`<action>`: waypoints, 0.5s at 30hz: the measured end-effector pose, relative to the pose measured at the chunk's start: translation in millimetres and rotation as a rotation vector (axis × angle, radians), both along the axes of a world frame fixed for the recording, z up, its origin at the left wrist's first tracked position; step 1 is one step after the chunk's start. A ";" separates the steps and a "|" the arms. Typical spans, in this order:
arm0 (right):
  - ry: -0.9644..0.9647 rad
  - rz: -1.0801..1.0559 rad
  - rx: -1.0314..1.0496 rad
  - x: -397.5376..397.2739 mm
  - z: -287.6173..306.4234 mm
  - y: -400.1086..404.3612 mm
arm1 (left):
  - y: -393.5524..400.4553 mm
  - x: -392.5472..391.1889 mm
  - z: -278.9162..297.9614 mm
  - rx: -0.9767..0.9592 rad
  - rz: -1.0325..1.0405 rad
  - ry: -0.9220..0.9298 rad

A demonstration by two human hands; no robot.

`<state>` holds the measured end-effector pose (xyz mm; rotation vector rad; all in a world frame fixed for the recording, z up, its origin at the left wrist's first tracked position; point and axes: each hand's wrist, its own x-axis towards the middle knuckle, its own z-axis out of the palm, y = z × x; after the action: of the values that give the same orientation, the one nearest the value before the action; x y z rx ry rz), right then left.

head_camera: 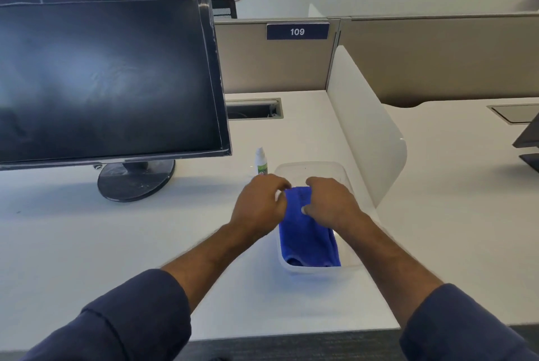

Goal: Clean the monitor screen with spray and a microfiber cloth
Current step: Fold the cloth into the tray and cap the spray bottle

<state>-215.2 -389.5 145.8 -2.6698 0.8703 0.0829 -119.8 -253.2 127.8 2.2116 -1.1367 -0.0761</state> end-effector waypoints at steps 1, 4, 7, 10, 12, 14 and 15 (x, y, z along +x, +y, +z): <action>-0.035 -0.018 0.027 5.5 1.2 0.0 | 3.5 10.7 -8.0 -0.040 0.064 0.028; -0.139 -0.067 0.094 24.5 2.9 -0.9 | 10.0 44.7 -30.8 -0.018 0.235 0.139; -0.275 -0.104 0.166 47.9 2.5 1.2 | 16.7 75.3 -49.6 0.037 0.305 0.224; -0.383 -0.108 0.187 72.7 -0.2 4.9 | 19.1 98.7 -61.9 0.067 0.341 0.278; -0.383 -0.111 0.178 89.2 -3.2 5.9 | 16.0 111.0 -66.1 0.076 0.355 0.319; -0.341 -0.122 0.135 105.4 -7.1 5.3 | 10.3 120.9 -68.3 0.082 0.350 0.352; -0.313 -0.130 0.109 112.6 -9.2 4.7 | 7.2 125.3 -69.1 0.085 0.343 0.365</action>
<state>-102.6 -384.8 136.7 -2.4287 0.9030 -0.3016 5.5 -246.0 58.7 2.3134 -0.5593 -0.3703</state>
